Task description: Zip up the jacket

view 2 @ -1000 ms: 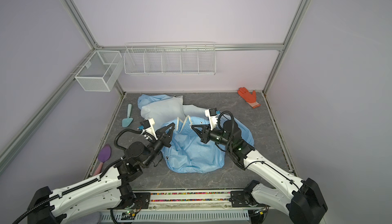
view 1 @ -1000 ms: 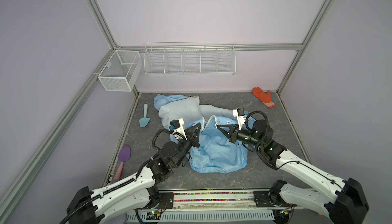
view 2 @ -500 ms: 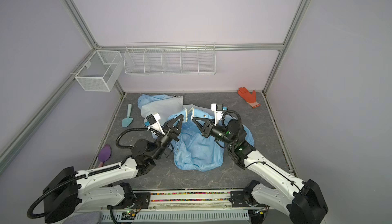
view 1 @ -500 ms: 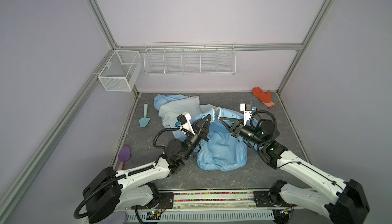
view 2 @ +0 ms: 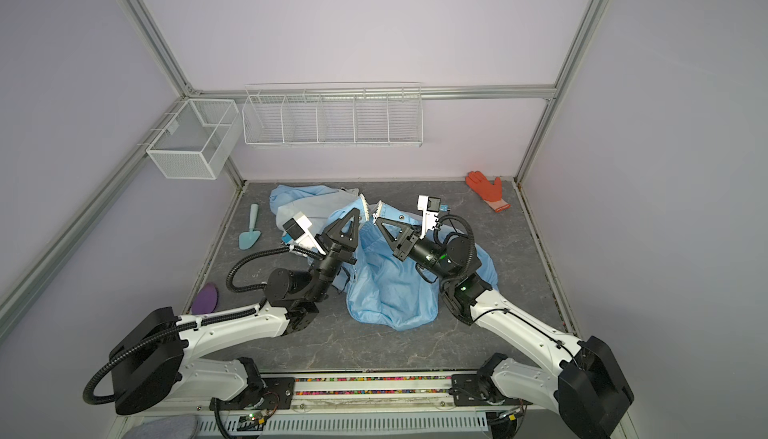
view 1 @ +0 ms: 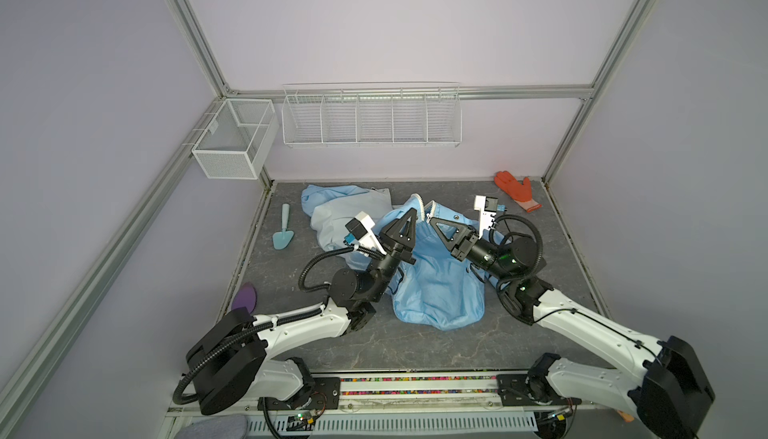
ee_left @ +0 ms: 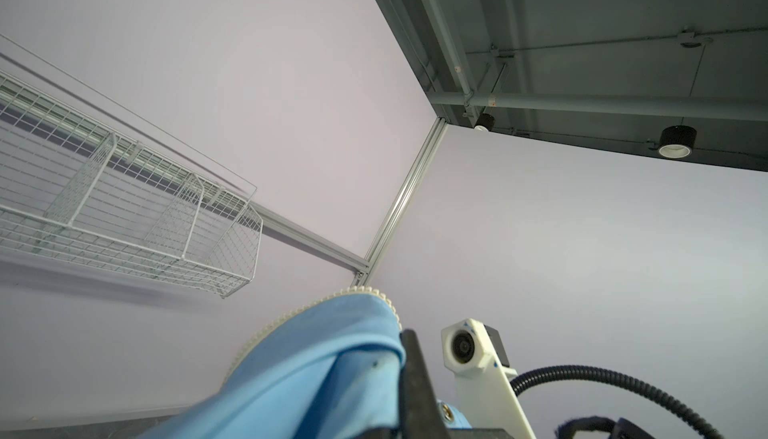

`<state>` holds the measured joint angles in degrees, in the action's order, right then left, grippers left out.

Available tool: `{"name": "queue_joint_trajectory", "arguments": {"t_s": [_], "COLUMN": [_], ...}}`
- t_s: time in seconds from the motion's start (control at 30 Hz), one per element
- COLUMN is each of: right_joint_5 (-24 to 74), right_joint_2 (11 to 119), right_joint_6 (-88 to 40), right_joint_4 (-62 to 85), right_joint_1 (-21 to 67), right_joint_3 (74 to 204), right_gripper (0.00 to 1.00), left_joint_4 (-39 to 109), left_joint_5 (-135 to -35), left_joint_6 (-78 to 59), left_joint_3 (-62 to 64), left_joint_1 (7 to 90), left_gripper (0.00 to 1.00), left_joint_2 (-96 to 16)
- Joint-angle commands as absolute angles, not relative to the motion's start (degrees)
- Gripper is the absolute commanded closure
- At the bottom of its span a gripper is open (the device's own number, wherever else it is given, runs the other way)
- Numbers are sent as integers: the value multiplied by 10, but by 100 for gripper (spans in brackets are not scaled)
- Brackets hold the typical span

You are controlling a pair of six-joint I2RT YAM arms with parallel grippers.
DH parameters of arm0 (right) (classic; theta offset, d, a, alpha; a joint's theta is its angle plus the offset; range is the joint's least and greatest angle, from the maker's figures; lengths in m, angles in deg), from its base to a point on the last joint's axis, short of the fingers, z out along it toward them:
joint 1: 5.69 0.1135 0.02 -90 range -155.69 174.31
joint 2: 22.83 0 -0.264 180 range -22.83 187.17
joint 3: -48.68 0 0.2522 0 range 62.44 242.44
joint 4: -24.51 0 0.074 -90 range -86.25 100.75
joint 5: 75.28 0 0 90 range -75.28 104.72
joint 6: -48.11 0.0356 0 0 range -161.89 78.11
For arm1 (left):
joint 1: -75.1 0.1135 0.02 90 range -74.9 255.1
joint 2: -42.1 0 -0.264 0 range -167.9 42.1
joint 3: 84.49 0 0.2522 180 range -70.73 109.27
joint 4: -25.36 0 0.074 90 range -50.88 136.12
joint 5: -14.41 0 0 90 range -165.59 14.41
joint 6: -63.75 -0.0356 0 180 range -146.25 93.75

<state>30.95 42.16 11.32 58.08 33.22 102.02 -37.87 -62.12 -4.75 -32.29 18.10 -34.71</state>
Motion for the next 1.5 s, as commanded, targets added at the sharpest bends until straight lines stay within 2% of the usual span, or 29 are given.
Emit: {"name": "queue_joint_trajectory", "arguments": {"t_s": [0.0,0.9,1.47], "right_joint_5": [300,275,261], "right_joint_2": [414,398,391], "right_joint_6": [123,101,90], "right_joint_4": [632,642,631], "right_joint_1": [342,374,376], "right_joint_3": [1023,1021,1023], "right_gripper": [93,93,93], "left_joint_4": [-419,-420,-420], "left_joint_5": [-624,-591,-636], "left_joint_6": [-75,-45,-21], "left_joint_3": [-297,-283,-279], "left_joint_1": [183,183,182], "left_gripper": [100,100,100], "left_joint_2": [-358,-358,-369]}}
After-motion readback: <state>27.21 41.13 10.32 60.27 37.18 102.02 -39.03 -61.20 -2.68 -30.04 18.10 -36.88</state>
